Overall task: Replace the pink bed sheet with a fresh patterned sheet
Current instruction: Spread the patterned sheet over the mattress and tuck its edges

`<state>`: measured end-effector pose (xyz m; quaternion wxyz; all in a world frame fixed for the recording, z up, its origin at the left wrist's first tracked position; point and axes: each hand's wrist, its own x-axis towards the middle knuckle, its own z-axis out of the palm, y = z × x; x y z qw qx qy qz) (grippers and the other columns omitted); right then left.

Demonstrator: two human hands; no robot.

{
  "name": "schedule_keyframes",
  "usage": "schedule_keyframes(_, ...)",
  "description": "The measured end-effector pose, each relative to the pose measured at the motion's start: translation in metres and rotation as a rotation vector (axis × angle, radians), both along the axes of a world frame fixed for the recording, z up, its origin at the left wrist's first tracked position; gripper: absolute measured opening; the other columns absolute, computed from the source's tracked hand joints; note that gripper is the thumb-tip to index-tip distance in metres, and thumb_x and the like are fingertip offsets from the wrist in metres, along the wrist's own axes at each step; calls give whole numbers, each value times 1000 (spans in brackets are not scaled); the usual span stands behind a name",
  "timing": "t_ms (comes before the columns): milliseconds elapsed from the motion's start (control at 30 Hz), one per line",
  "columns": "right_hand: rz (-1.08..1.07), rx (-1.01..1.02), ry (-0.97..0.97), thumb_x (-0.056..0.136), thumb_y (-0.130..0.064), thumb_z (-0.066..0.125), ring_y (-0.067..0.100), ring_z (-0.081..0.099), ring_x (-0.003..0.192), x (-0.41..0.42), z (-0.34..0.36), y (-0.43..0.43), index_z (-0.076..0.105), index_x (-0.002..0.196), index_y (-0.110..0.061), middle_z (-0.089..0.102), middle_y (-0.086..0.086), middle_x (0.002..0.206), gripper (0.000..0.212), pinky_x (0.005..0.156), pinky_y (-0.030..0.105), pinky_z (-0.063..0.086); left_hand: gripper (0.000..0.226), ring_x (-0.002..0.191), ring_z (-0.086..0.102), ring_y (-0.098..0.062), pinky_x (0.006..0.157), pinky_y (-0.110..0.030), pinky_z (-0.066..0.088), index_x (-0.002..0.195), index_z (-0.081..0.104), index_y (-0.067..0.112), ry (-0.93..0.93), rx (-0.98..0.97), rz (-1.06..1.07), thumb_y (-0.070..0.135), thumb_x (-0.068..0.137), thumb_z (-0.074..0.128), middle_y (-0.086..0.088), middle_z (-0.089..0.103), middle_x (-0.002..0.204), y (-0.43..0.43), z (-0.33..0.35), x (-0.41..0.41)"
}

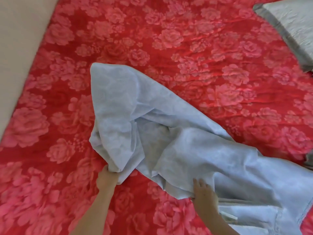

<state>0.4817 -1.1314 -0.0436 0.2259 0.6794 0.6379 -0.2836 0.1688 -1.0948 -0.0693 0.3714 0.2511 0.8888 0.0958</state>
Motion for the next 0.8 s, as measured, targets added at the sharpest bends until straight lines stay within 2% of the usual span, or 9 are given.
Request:
schedule_keyframes(67,-170,50,130,71,-19,72,22,66,81,16,1,12,62,97,-23,69,-2,86,28,66,33,53,6,78,57,-33,66,-39,43,89,56,5,40,66,-21,7,84,55,-13,61,82,8,-3,-2)
schedule_keyframes(100,-218,63,195,68,-13,71,20,66,72,29,10,15,61,81,-26,66,-4,70,21,62,30,50,5,74,54,-31,65,-41,42,83,55,4,-5,119,-16,2,84,51,-12,58,76,7,1,-2)
schedule_keyframes(200,-192,114,252,66,4,61,21,63,66,64,51,33,54,62,-23,58,-2,57,29,58,26,40,12,70,52,-28,63,-40,45,80,56,10,-288,260,47,4,89,49,-14,56,77,13,49,-1)
schedule_keyframes(333,-73,200,376,78,0,65,5,56,59,93,132,53,58,57,-21,57,-9,53,31,56,15,35,15,76,65,-34,76,-49,56,83,56,3,-464,407,-6,12,94,51,-15,60,78,36,160,-7)
schedule_keyframes(467,-60,245,458,74,-8,62,6,46,52,107,214,56,58,50,-22,50,-5,49,28,54,20,31,25,46,61,-6,47,-22,54,79,53,3,-582,631,18,8,100,42,-9,59,66,58,286,-5)
schedule_keyframes(533,-11,199,440,66,-16,58,5,45,50,116,267,43,57,48,-28,58,5,55,22,54,21,32,33,38,55,1,43,-12,47,71,54,9,-643,721,37,6,100,38,3,59,53,52,359,-4)
schedule_keyframes(633,23,47,391,76,-5,63,5,59,55,138,347,20,69,65,-22,70,6,72,21,59,16,46,54,41,56,2,43,-10,45,58,59,11,-822,888,69,0,100,29,8,58,47,42,450,-1)
schedule_keyframes(700,16,-49,429,80,-11,69,-1,66,77,139,389,10,70,92,-31,72,-7,90,23,73,16,51,37,39,55,3,43,-9,44,70,47,12,-832,944,79,0,100,29,3,56,57,38,493,7)
schedule_keyframes(800,-56,126,607,74,-35,78,-5,55,107,87,421,-13,47,129,-35,58,-15,122,63,87,10,43,26,43,61,-2,49,-13,50,77,47,9,-911,1024,157,2,99,36,1,63,52,27,535,25)
